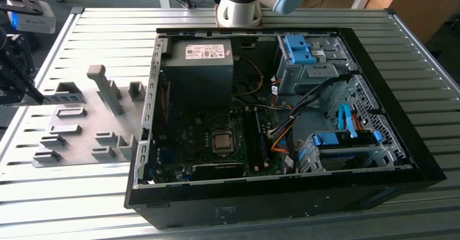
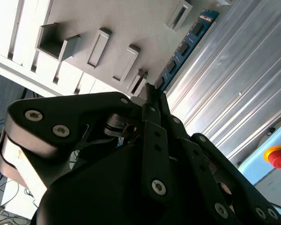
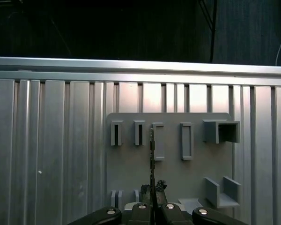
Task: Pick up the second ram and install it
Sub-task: 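Pick up the second ram and move it above second insertion slot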
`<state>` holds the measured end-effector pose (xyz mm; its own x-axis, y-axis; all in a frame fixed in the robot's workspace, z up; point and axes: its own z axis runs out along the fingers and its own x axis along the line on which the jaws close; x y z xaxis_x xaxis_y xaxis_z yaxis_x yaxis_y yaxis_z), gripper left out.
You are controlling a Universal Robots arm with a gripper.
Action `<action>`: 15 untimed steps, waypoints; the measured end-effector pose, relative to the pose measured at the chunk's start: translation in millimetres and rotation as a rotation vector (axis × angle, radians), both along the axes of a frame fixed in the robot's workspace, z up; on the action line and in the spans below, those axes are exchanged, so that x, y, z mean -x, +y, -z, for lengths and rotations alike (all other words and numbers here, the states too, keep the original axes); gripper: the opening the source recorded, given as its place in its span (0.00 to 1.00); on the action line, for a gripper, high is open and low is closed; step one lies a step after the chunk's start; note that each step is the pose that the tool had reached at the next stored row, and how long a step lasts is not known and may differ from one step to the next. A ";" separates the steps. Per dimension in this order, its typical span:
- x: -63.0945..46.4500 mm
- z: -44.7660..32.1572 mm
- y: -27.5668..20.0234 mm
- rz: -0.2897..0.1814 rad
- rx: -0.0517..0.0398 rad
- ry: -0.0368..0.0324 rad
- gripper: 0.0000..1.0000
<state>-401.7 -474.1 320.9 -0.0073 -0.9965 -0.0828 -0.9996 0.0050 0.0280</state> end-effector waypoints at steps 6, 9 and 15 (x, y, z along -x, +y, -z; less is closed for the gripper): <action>0.0 -4.5 0.0 0.000 0.0000 -0.0001 0.14; 0.0 -7.1 0.0 0.000 0.0000 0.0000 0.14; 0.0 -13.2 0.0 0.000 0.0000 0.0000 0.14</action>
<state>-401.7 -474.1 334.1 -0.0073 -0.9965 -0.0828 -0.9996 0.0050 0.0280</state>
